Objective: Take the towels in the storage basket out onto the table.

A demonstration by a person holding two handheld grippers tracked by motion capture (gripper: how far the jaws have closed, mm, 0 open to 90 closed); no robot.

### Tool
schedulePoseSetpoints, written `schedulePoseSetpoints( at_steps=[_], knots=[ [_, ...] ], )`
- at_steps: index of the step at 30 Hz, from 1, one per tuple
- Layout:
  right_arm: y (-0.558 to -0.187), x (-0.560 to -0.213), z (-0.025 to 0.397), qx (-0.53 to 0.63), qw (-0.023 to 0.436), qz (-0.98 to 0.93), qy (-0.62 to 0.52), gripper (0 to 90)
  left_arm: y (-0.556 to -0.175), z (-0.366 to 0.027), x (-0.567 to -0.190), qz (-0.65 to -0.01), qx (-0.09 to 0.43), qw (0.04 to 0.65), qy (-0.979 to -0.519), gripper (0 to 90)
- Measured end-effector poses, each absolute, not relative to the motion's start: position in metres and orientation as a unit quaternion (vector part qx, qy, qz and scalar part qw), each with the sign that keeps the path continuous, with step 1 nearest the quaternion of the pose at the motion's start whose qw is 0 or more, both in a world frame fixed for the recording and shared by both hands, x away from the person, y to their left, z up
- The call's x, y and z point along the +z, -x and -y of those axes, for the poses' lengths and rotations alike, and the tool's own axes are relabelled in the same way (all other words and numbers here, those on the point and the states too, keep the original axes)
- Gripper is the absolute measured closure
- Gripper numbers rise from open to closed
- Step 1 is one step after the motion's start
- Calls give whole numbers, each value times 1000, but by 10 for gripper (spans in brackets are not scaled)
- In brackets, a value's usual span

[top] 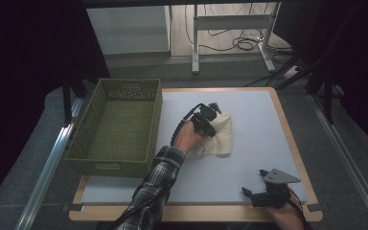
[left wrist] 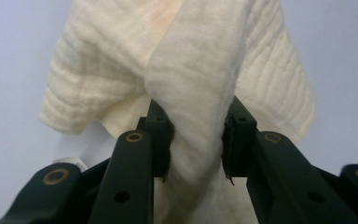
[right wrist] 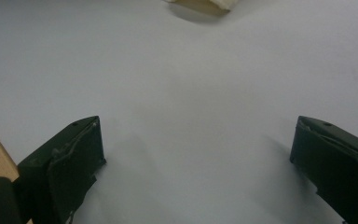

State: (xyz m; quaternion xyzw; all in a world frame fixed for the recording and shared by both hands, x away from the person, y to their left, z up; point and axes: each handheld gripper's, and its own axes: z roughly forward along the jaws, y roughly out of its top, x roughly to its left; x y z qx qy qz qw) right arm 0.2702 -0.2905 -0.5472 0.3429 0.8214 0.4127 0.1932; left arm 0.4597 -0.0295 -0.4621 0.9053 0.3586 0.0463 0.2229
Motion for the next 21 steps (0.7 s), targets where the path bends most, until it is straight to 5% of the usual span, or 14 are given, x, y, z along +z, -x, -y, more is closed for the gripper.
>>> schedulePoseSetpoints(
  at_steps=[6, 15, 21],
  knots=[
    [-270, -547, 291, 412, 194, -821, -343, 25, -458, 36, -477, -358, 43, 223, -906, 631],
    [-270, -547, 291, 413, 194, -822, -342, 26, -455, 37, -480, -356, 46, 252, -899, 246],
    [-270, -547, 291, 412, 193, -822, -343, 27, -448, 18, -465, -368, 58, 286, -883, 174]
  ],
)
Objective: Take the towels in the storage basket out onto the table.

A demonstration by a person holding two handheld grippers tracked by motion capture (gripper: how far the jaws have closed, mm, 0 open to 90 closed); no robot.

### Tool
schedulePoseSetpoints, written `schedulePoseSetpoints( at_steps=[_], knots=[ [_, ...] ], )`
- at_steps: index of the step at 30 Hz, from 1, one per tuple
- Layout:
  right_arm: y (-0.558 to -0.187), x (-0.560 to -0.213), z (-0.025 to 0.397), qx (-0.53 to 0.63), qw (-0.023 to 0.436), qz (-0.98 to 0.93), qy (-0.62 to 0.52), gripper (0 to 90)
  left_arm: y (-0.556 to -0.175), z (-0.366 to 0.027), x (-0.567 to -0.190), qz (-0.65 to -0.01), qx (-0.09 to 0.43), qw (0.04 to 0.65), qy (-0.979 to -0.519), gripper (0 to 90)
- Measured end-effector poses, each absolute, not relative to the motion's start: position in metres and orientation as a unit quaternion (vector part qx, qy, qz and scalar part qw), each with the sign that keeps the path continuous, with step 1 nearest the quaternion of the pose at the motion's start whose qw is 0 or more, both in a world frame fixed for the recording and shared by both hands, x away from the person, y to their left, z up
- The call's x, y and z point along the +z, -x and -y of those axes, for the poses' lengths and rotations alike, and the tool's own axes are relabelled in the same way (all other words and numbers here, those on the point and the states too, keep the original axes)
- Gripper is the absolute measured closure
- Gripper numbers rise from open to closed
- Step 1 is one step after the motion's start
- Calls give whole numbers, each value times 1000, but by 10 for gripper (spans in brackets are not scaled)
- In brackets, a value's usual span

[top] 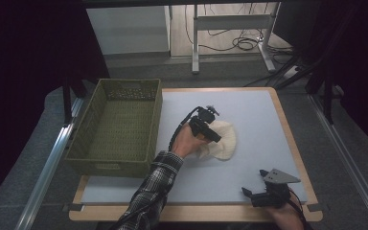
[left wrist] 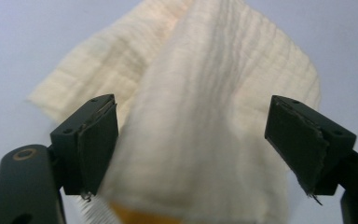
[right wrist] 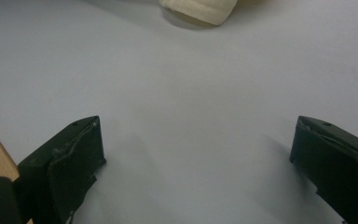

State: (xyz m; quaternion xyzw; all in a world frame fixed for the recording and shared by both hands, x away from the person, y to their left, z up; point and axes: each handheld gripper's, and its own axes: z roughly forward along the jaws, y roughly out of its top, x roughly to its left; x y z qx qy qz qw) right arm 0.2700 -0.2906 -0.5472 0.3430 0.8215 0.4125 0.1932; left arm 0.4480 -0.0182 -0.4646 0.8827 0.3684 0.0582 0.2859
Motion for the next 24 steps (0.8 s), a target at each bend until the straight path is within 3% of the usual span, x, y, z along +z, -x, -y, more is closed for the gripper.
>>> schedulePoseSetpoints(
  at_steps=[16, 20, 24],
  knots=[
    [-270, -544, 293, 412, 185, -820, -351, 62, -417, -20, -451, -386, 88, 326, -859, 246],
    [-271, -537, 294, 419, 177, -816, -356, 115, -404, -26, -456, -384, 99, 321, -860, 290],
    [-275, -528, 292, 437, 159, -812, -352, 228, -397, -33, -466, -394, 99, 327, -853, 351]
  ],
)
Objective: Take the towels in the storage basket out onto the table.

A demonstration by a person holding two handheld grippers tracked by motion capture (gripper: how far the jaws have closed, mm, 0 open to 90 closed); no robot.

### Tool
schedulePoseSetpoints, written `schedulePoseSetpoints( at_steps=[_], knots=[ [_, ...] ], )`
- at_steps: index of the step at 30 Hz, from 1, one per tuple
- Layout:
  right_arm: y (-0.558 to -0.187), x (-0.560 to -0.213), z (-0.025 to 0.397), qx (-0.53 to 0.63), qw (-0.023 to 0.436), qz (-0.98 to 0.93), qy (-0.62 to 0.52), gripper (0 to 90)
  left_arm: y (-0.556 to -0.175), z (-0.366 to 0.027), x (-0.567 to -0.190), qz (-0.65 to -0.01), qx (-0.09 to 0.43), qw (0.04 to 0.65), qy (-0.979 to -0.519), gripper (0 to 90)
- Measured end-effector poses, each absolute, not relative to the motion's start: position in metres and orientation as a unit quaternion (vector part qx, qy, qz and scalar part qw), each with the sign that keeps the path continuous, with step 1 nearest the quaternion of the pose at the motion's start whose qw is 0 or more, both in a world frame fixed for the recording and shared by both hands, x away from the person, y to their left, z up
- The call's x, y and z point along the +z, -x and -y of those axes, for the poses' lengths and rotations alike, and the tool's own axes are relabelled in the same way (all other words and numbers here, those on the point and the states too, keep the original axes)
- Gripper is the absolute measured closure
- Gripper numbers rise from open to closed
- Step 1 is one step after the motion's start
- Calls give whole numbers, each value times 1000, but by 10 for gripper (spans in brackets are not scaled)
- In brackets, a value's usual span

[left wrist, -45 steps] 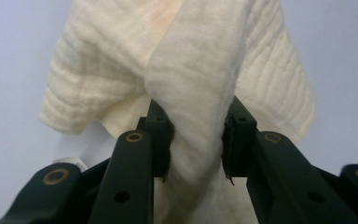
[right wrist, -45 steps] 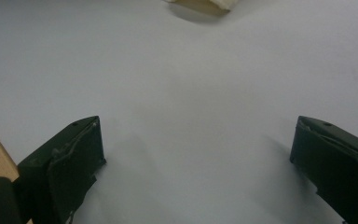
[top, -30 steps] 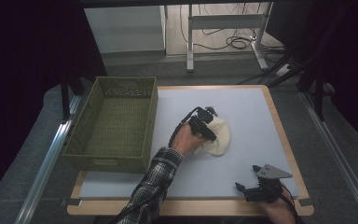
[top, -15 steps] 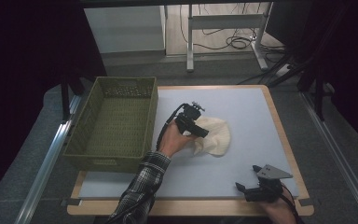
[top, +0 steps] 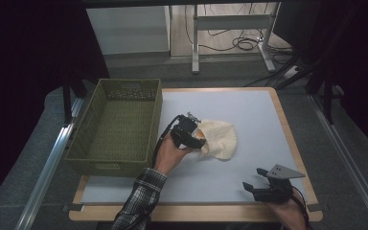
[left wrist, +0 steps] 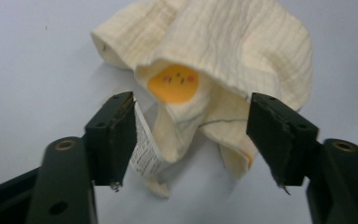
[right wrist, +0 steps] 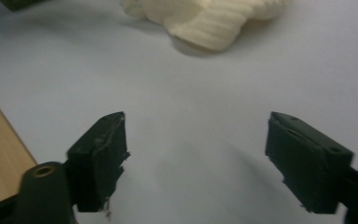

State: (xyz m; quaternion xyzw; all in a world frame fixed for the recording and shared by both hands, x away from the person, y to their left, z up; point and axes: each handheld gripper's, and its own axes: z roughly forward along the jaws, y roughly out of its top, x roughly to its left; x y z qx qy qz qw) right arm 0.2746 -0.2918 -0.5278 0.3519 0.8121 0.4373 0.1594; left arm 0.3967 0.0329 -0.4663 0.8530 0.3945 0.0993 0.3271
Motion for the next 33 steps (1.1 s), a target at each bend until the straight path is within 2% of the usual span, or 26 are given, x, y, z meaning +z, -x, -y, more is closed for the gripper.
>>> schedulePoseSetpoints(
  at_steps=[9, 12, 15, 19, 22, 26, 30, 33],
  knots=[
    [-302, -513, 266, 449, 104, -825, -326, 489, -391, -43, -493, -413, 108, 346, -836, 473],
    [-315, -510, 252, 454, 88, -827, -319, 534, -392, -46, -500, -418, 105, 354, -830, 510],
    [-326, -506, 236, 460, 80, -829, -309, 563, -393, -47, -507, -418, 99, 357, -830, 510],
    [-339, -501, 217, 465, 78, -829, -301, 567, -397, -47, -516, -424, 93, 365, -824, 464],
    [-349, -499, 206, 469, 77, -826, -305, 553, -400, -49, -520, -426, 89, 373, -819, 476],
    [-362, -496, 192, 462, 90, -827, -307, 491, -403, -51, -525, -428, 86, 377, -817, 502],
    [-372, -497, 177, 445, 111, -834, -308, 476, -404, -54, -529, -429, 78, 386, -813, 561],
    [-375, -500, 166, 419, 138, -843, -307, 493, -403, -54, -530, -427, 82, 389, -812, 660]
  ],
)
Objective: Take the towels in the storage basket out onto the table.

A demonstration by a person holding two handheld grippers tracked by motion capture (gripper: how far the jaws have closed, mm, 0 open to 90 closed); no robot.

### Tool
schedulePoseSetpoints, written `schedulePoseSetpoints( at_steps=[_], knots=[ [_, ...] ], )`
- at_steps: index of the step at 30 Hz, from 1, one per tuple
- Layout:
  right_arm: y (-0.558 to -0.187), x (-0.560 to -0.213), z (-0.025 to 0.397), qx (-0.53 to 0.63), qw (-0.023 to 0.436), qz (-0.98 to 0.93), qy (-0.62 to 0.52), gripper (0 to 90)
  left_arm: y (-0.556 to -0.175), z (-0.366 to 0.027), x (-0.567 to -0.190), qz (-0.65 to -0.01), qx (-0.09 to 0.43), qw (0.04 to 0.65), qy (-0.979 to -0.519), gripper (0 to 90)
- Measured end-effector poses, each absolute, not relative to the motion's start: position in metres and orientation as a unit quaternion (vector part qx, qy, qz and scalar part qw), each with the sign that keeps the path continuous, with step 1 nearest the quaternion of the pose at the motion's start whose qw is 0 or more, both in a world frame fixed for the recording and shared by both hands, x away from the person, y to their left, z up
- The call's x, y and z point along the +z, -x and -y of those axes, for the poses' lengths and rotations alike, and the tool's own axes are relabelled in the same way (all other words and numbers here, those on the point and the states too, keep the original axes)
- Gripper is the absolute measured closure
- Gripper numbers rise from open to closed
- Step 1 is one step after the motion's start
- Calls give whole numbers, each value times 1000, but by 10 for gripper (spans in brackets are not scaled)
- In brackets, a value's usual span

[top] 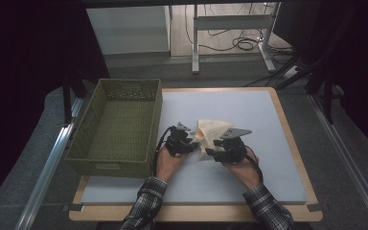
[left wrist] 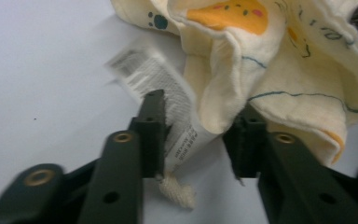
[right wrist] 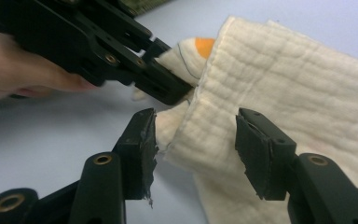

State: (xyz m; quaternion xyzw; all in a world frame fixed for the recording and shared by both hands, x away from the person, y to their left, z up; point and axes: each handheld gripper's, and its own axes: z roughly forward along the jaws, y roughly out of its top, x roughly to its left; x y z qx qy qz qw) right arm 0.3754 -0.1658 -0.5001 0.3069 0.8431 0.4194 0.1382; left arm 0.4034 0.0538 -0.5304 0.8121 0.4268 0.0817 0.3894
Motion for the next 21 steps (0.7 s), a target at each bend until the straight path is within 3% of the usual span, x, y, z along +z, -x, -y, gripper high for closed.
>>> schedulePoseSetpoints(
  at_steps=[4, 6, 13, 18, 21],
  knots=[
    [-376, -506, 155, 382, 166, -860, -297, 767, -401, -54, -529, -418, 84, 395, -814, 809],
    [-375, -506, 155, 379, 168, -860, -298, 853, -398, -55, -526, -412, 87, 396, -816, 846],
    [-369, -488, 180, 403, 168, -845, -308, 863, -389, -59, -507, -407, 102, 408, -811, 858],
    [-365, -446, 219, 425, 193, -826, -316, 863, -389, -62, -456, -392, 137, 413, -811, 848],
    [-377, -425, 236, 429, 215, -812, -332, 862, -409, -57, -425, -394, 159, 411, -807, 820]
  ],
)
